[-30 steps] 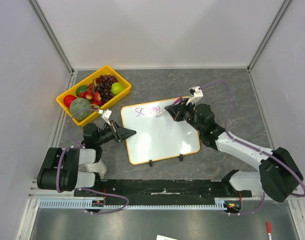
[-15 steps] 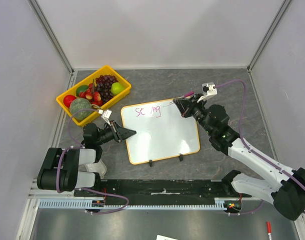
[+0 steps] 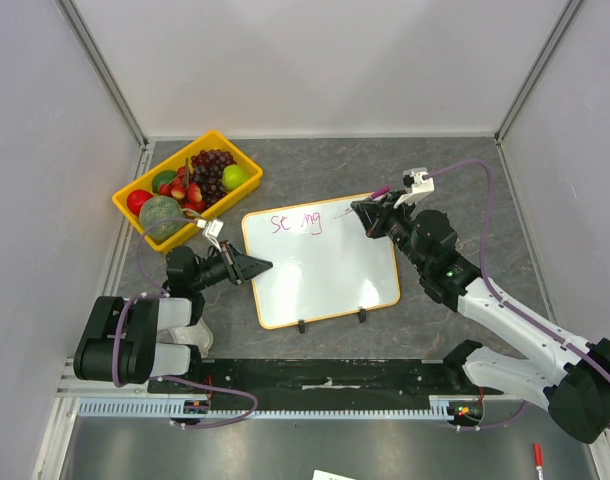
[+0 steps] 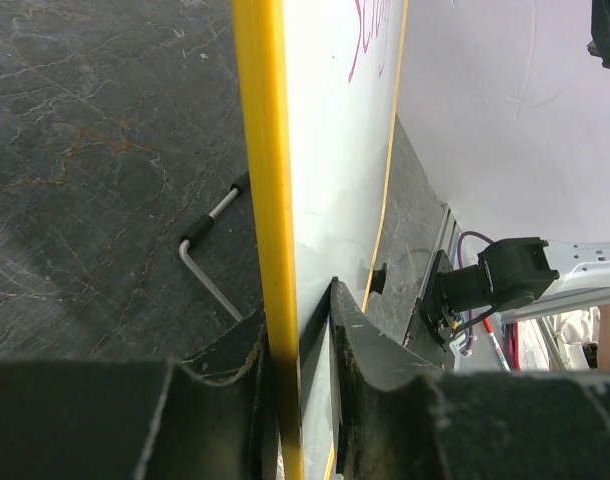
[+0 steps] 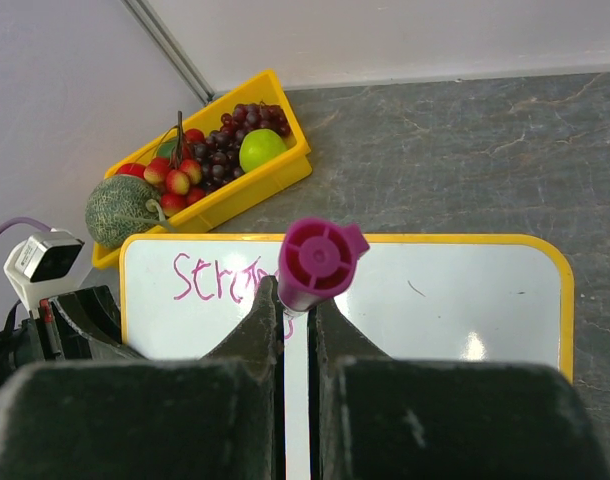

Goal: Write a sentence on the whiteboard
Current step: Pick up the sentence from the whiteboard.

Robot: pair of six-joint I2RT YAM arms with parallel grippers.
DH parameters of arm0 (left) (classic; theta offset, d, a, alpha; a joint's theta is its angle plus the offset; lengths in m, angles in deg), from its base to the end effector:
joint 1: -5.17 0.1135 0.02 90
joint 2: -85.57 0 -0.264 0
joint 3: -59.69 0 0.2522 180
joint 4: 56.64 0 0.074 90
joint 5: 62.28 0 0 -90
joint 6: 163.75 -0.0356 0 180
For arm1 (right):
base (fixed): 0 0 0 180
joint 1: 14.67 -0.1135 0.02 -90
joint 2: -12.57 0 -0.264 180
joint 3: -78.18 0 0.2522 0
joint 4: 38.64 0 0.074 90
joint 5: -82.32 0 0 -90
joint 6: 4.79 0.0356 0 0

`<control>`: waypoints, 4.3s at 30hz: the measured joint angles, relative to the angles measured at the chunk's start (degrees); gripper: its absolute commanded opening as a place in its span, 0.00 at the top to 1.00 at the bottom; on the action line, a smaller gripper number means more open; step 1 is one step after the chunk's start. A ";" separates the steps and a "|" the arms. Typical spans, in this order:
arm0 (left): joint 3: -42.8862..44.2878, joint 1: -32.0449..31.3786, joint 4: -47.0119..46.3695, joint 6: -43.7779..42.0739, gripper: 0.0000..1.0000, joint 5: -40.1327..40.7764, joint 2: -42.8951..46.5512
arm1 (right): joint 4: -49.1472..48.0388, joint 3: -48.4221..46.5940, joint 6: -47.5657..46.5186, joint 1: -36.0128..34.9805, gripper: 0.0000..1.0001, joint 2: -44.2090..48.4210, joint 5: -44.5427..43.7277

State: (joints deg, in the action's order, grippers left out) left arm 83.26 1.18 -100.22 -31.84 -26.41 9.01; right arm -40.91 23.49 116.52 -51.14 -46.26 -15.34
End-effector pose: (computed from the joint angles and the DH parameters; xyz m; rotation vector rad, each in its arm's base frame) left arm 0.2015 -0.0430 0.1534 0.1461 1.8712 -1.3797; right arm 0.1991 0.1413 0.3176 0.0327 1.6633 0.8037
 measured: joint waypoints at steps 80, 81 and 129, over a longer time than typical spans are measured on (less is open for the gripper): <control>0.22 -0.07 0.31 -0.02 0.98 -0.02 0.11 | -4.68 -2.32 -3.91 0.02 1.00 -10.99 -5.31; 0.22 -0.07 0.31 -0.02 0.98 -0.02 0.11 | -4.61 -2.32 -3.89 0.00 1.00 -10.99 -5.14; 0.33 -0.17 0.31 -0.02 0.98 -0.02 0.11 | -2.75 -1.53 -3.28 0.00 1.00 -9.27 -8.31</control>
State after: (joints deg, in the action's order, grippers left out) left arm 83.58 1.01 -99.91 -31.86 -26.43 9.12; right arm -43.67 21.96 113.25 -51.14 -55.53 -23.65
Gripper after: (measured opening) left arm 0.269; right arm 0.061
